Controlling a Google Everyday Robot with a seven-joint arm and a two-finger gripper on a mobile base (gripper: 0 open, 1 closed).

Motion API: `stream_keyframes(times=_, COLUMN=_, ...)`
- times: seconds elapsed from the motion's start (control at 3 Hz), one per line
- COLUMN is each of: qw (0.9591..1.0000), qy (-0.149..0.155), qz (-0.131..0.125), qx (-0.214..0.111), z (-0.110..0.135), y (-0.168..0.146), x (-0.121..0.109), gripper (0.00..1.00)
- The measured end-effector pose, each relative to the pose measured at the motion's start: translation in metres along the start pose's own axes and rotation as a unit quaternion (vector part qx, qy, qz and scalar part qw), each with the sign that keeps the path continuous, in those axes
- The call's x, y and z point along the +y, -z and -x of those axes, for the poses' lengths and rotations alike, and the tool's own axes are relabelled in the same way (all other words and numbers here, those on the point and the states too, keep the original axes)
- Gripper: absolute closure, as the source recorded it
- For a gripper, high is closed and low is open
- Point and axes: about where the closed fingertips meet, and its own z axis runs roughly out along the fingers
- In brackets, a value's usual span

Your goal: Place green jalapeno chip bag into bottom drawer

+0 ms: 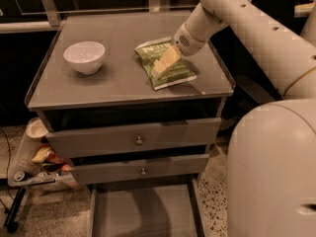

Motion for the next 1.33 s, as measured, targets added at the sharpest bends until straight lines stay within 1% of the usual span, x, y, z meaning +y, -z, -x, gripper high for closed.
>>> stream_keyframes(times=0.33, qw=0.9997, qy=-0.012, qz=0.020, qx=0.006, z=0.0042, y=-0.0212, x=0.0050, gripper=0.00)
stream_keyframes(times=0.67, qw=0.9997, qy=-0.012, qz=0.021, qx=0.006, z=0.0042, y=-0.0219, x=0.0051, gripper=0.19)
stream_keyframes(times=1.33, qw=0.9997, qy=-0.012, qz=0.021, qx=0.006, z=0.0042, y=-0.0220, x=0.0051, gripper=0.64)
